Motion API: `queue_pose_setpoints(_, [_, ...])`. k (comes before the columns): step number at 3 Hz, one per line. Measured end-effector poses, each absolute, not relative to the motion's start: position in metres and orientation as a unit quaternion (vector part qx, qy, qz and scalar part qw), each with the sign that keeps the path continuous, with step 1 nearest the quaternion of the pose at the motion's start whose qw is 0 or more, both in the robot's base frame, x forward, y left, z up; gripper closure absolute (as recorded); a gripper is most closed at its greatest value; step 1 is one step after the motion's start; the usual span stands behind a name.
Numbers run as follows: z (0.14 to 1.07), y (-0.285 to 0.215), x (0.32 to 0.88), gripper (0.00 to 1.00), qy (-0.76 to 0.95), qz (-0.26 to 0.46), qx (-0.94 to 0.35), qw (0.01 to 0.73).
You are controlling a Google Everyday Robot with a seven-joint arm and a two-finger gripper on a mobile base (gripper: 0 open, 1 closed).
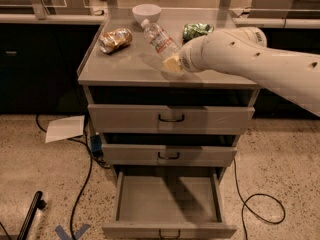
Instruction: Pick water bottle from bottom drawer and place on counter
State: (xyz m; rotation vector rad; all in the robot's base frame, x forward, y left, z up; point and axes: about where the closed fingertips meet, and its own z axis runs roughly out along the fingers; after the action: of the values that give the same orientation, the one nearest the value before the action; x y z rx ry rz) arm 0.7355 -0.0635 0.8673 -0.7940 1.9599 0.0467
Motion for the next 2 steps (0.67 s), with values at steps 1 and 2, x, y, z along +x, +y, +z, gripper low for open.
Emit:
queue_pose_setpoints(1, [0.867,-0.063,0.736,1.0,0.807,0.019,-0.327,0.491])
queue_pose_setpoints(2, [0.875,-0.065,0.748,1.0,0.808,0.017,-0.315,0.497])
